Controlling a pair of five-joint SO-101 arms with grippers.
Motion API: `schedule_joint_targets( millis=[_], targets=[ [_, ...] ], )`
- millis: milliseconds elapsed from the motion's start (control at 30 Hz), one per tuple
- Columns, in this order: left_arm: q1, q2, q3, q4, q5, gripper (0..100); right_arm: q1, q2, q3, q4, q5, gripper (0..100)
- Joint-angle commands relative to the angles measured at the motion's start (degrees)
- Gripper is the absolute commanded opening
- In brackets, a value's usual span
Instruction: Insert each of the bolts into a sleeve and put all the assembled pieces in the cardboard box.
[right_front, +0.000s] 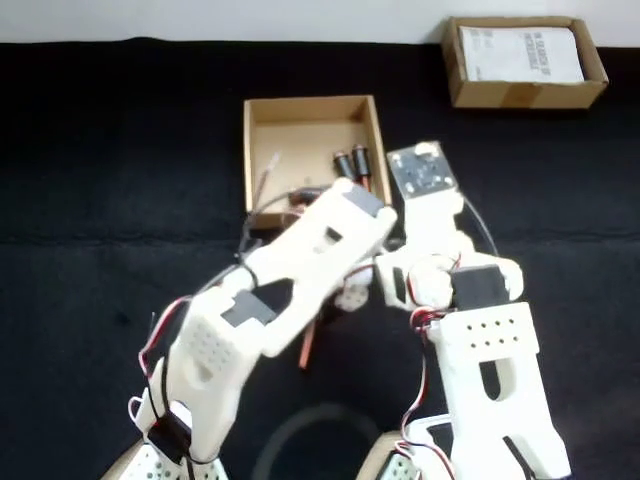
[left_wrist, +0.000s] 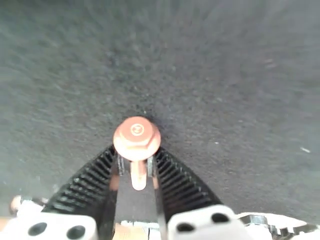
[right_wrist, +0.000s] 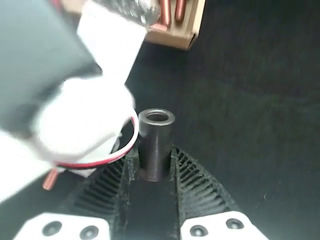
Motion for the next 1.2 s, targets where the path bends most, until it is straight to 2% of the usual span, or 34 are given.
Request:
schedule_joint_targets(
  millis=[0,367,600,833,1000,1167],
  targets=[
    [-3.1,-11.1,-5.5,0.4,-2.5,1,-2.5,-3.2,-2.1,-1.5,-4.5,0.8],
    [-7.2,-32.4,-7.8,1.4,-8.4,1,-14.1,-25.6,7.6,-2.1,-7.6,0.8],
    [-9.0,-43.1,-5.3,1.7,-9.0,1,-14.6,-44.2,23.4,-9.8,-7.6,0.8],
    [-8.6,-59.2,7.6,1.1,-9.0,1,-14.9,-64.0,40.0,-18.2,-7.3,0.8],
    [-8.6,-69.6,16.8,-5.5,-9.0,1,-14.9,-62.9,41.2,-19.5,-7.6,0.8],
    [-8.6,-77.7,28.4,-18.9,-9.0,1,-14.9,-63.0,44.4,-23.9,-7.6,0.8]
  ],
)
